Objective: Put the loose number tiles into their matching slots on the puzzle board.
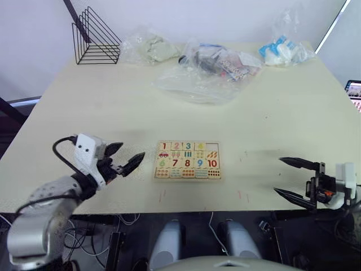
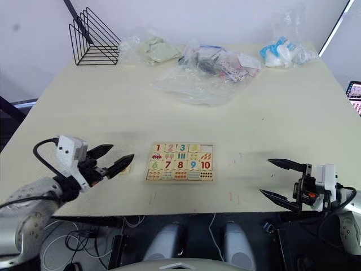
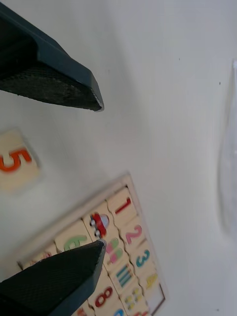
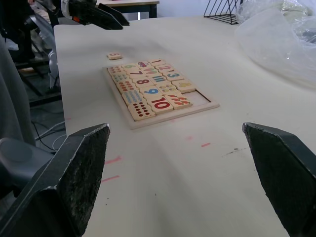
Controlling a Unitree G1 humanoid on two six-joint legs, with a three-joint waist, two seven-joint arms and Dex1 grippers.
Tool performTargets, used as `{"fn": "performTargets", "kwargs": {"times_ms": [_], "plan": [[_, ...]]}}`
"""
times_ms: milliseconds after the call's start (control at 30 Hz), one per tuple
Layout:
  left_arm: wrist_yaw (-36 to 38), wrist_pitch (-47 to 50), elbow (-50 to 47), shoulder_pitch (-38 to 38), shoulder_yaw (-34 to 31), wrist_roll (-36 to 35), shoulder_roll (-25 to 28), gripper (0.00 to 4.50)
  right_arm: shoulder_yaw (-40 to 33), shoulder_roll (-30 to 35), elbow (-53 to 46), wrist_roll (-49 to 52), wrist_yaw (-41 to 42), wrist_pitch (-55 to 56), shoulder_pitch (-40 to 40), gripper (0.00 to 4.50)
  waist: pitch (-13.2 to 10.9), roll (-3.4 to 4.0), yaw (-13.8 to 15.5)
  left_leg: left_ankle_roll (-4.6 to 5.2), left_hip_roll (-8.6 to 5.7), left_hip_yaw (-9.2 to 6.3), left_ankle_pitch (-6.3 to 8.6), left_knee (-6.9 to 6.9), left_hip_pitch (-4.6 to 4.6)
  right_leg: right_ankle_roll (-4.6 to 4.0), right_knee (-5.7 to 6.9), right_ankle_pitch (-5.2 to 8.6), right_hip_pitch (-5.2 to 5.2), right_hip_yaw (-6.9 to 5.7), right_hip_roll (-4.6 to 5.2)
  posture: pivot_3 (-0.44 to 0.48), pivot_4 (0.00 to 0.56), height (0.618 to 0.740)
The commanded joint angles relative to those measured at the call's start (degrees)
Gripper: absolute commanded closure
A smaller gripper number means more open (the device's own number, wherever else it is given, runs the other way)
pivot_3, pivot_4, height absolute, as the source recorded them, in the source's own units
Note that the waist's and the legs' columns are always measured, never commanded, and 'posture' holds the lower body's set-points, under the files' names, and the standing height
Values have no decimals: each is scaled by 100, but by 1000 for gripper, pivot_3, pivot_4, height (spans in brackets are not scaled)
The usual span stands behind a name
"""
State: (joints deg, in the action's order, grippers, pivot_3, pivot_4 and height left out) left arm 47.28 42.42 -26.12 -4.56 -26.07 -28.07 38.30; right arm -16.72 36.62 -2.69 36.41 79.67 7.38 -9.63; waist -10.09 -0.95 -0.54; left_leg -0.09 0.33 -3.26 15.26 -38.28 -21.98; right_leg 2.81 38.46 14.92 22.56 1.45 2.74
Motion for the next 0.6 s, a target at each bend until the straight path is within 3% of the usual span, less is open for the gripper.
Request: {"fn": "performTargets", "kwargs": {"times_ms": [33, 267, 367, 600], "plan": [[1655, -1281, 1175, 327, 199, -34, 757, 82, -98, -27, -231, 47, -34, 118, -74, 0, -1, 2, -4, 0, -1, 5, 0, 1, 1, 0, -1, 0, 0, 1, 1, 0, 150, 740], [4324, -3426, 3531, 1219, 1054, 13, 1600, 82, -89, -82, -252, 10, -81, 183, -88, 0, -2, 4, -16, 1, 4, 19, 0, 12, 1, 2, -19, -1, 1, 3, 0, 0, 150, 740], [4522, -4631, 4557, 1683, 2048, 0, 2125, 82, -67, -112, -265, -5, -101, 192, -70, 0, -2, 4, -10, 1, 6, 16, 0, 11, 0, 2, -19, -2, 0, 1, -2, 0, 150, 740], [4522, -6251, 6385, 3103, 4151, -197, 2568, 82, -24, -117, -231, -30, -138, 238, 0, 0, -3, 3, -13, 2, 4, 15, 0, 9, -5, 6, -20, -4, 3, 3, -2, 0, 150, 740]]}}
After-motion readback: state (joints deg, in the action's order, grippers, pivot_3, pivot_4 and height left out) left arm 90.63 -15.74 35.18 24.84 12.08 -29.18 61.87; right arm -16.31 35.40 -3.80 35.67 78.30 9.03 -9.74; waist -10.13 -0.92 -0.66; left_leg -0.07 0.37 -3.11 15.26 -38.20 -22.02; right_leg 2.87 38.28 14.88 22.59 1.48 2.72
